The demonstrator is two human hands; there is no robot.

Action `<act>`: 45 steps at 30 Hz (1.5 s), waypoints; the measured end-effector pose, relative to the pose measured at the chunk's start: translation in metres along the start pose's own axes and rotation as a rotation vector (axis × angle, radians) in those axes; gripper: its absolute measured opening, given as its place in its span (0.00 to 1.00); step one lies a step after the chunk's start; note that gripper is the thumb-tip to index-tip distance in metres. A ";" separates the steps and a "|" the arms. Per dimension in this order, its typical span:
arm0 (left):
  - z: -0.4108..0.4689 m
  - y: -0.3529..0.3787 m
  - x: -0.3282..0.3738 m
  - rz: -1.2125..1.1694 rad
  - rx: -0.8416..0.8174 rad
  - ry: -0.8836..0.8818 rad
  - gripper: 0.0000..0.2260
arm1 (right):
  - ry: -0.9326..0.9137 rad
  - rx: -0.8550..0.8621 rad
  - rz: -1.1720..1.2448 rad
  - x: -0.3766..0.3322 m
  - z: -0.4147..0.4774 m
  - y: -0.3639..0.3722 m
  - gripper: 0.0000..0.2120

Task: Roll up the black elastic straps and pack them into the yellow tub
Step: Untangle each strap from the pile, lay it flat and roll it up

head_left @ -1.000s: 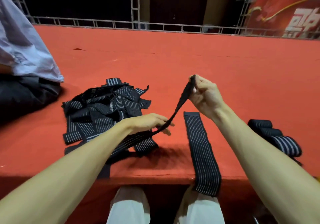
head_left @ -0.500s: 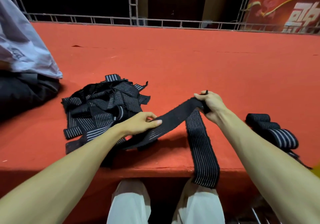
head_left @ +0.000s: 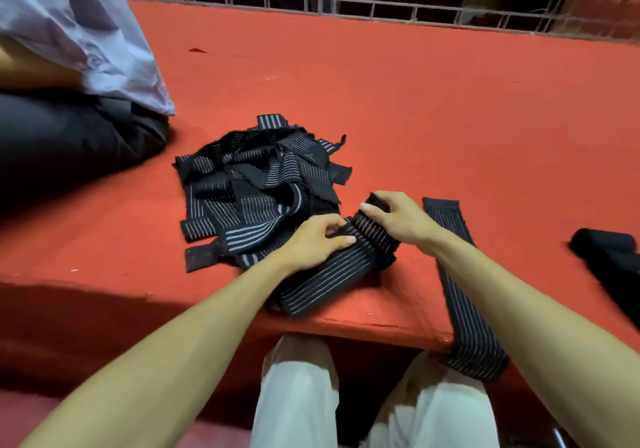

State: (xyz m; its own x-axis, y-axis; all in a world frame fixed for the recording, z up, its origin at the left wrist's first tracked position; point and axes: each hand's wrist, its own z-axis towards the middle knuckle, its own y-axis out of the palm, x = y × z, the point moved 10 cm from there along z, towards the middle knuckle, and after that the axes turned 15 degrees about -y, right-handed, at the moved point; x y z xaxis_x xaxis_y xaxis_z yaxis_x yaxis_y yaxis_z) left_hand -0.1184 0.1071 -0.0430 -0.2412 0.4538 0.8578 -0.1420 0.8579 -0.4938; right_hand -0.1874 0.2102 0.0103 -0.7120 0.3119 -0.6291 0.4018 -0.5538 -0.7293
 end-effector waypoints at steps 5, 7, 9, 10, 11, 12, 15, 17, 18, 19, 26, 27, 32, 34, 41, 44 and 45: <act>0.002 -0.016 -0.004 -0.418 0.042 -0.079 0.01 | 0.083 0.147 -0.046 0.021 0.004 -0.020 0.13; 0.004 -0.017 -0.008 -0.374 0.042 -0.094 0.02 | 0.111 0.095 0.010 0.024 0.002 -0.016 0.13; 0.005 -0.012 -0.022 -0.270 0.011 -0.135 0.03 | 0.084 -0.042 0.155 0.014 -0.001 0.006 0.11; 0.005 -0.009 -0.031 -0.221 -0.014 -0.164 0.04 | 0.057 -0.115 0.186 0.009 -0.001 0.018 0.11; 0.002 -0.008 -0.042 -0.178 -0.033 -0.193 0.05 | 0.027 -0.190 0.181 0.003 -0.002 0.033 0.11; 0.001 -0.009 -0.050 -0.140 -0.041 -0.203 0.06 | 0.000 -0.256 0.156 -0.001 -0.002 0.045 0.12; -0.009 -0.034 -0.061 -0.069 0.025 -0.175 0.10 | -0.139 -0.383 -0.029 -0.018 0.000 0.073 0.12; -0.019 -0.055 -0.068 -0.118 0.079 -0.175 0.14 | -0.285 -0.400 -0.217 -0.034 0.003 0.085 0.09; -0.023 -0.063 -0.073 -0.147 0.095 -0.169 0.15 | -0.351 -0.396 -0.265 -0.046 0.004 0.091 0.09; -0.027 -0.067 -0.077 -0.169 0.101 -0.163 0.15 | -0.411 -0.401 -0.257 -0.057 0.004 0.097 0.08; -0.036 -0.065 -0.085 -0.201 0.234 -0.066 0.13 | -0.393 -0.624 -0.233 -0.058 -0.007 0.148 0.11; -0.036 -0.063 -0.084 -0.173 0.229 -0.048 0.15 | -0.369 -0.627 -0.218 -0.056 -0.009 0.149 0.10; -0.042 -0.051 -0.075 0.086 0.158 0.079 0.20 | -0.179 -0.672 -0.065 -0.042 -0.017 0.143 0.10; -0.042 -0.048 -0.074 0.147 0.157 0.096 0.19 | -0.107 -0.712 -0.008 -0.032 -0.024 0.138 0.12; -0.043 -0.041 -0.067 0.317 0.193 0.152 0.21 | 0.050 -0.749 0.150 -0.009 -0.055 0.103 0.17; -0.043 -0.032 -0.047 0.463 0.205 0.191 0.20 | 0.036 -0.690 0.233 -0.020 -0.054 0.078 0.11; -0.044 -0.027 -0.034 0.467 0.209 0.210 0.20 | 0.024 -0.656 0.251 -0.024 -0.054 0.067 0.10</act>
State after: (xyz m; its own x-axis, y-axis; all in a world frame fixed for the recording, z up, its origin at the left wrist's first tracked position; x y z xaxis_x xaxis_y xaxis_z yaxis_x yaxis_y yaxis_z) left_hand -0.0640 0.0792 -0.0527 -0.1311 0.8314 0.5400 -0.2585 0.4972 -0.8282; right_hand -0.1128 0.2073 -0.0379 -0.5426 0.2567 -0.7998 0.8221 -0.0334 -0.5684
